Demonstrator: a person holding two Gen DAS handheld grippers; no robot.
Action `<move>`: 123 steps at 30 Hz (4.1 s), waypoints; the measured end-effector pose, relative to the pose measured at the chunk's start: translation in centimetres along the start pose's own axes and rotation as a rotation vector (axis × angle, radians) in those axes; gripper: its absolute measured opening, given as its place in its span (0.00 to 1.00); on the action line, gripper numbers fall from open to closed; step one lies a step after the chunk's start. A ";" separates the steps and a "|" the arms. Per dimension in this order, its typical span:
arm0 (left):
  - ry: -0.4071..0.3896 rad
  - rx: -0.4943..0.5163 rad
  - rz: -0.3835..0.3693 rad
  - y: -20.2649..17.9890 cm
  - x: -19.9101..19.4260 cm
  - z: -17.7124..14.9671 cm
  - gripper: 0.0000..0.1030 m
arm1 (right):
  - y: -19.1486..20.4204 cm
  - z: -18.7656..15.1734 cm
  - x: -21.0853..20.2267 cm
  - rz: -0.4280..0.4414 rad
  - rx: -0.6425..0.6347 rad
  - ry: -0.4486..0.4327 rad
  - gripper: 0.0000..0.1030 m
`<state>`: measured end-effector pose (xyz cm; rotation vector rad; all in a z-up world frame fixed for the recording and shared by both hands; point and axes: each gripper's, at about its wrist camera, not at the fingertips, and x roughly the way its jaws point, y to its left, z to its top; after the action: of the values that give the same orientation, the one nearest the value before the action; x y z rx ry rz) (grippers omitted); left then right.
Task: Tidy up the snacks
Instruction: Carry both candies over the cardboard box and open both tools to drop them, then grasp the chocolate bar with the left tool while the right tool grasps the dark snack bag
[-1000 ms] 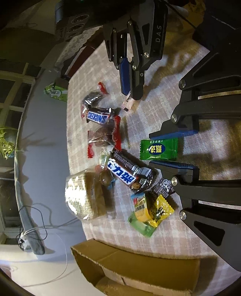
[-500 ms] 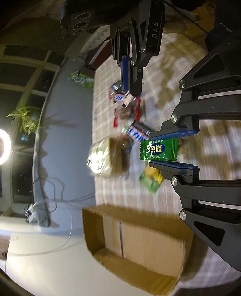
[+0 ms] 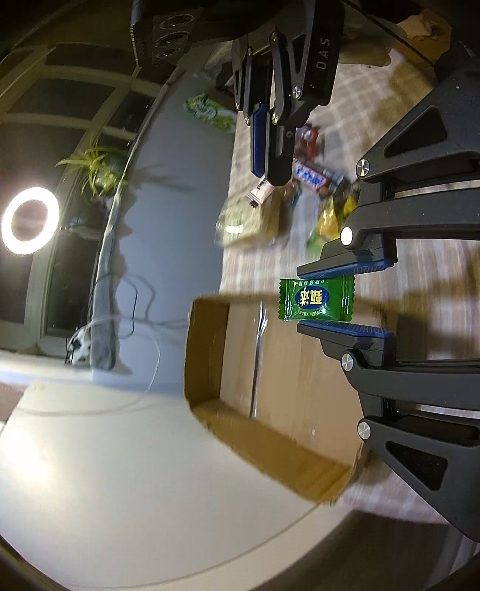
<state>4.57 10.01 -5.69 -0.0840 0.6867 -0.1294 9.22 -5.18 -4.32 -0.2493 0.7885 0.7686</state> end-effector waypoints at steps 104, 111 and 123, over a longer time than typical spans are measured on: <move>0.267 0.281 -0.241 -13.5 12.2 -1.1 0.36 | -15.4 -8.0 3.1 0.010 0.404 0.256 0.51; 0.258 0.275 -0.256 -13.7 12.1 -1.3 0.28 | -15.3 -8.3 3.6 0.025 0.417 0.262 0.37; 0.229 0.219 -0.271 -12.9 10.3 -1.0 0.28 | -15.4 -8.6 0.6 0.038 0.448 0.198 0.36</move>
<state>10.64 -4.31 -11.33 0.0494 0.8835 -0.4794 15.67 -19.79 -11.79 0.0942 1.1319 0.5885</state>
